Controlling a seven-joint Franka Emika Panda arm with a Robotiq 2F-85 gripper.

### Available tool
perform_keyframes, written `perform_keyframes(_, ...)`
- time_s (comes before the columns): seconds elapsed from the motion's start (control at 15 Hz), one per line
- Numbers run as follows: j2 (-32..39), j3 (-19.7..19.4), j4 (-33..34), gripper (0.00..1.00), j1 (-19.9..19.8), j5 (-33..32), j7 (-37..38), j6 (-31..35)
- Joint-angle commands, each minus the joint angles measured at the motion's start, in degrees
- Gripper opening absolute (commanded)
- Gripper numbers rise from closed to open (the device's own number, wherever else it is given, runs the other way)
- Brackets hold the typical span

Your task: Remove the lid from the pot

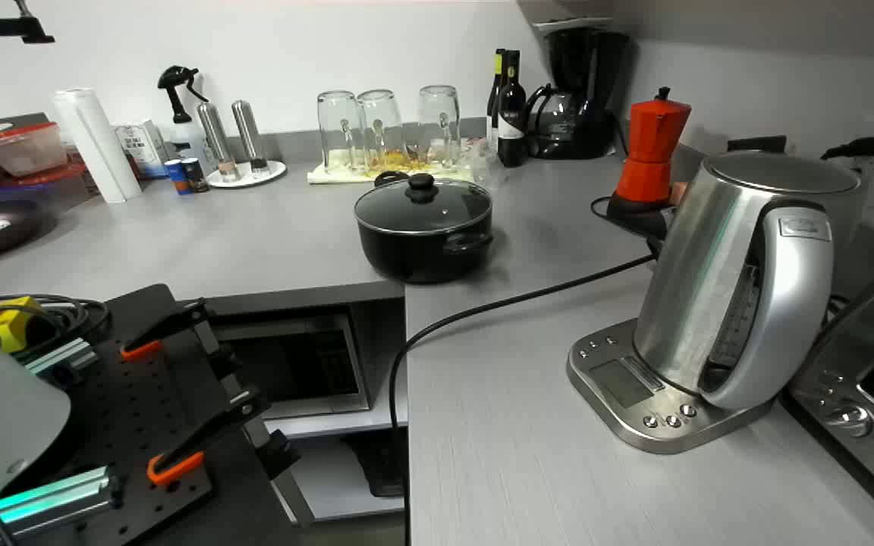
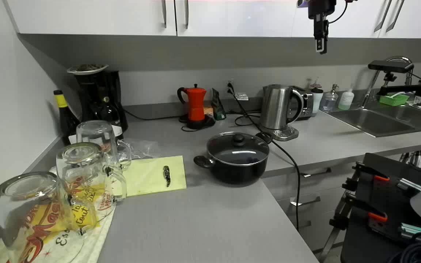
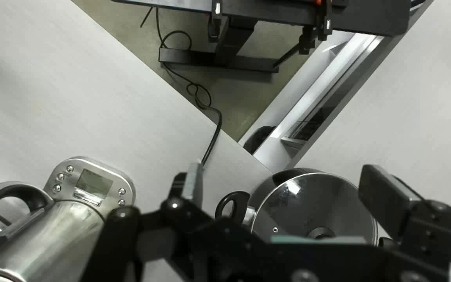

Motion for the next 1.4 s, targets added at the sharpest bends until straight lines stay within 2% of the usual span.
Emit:
perform_keyframes(0.0, 0.07, 0.93, 0.12, 1.00, -1.01, 0.15, -0.14, -0.07)
perform_keyframes(0.53, 0.04, 0.92, 0.14, 1.00, -1.01, 0.15, -0.14, -0.07)
perform_keyframes(0.8, 3.07, 1.89, 2.22, 1.00, -0.39, -0.38, -1.15, 0.03)
perform_keyframes(1.33, 12.91, 6.81, 8.44, 1.00, 1.11, -2.95, -4.28, 3.14)
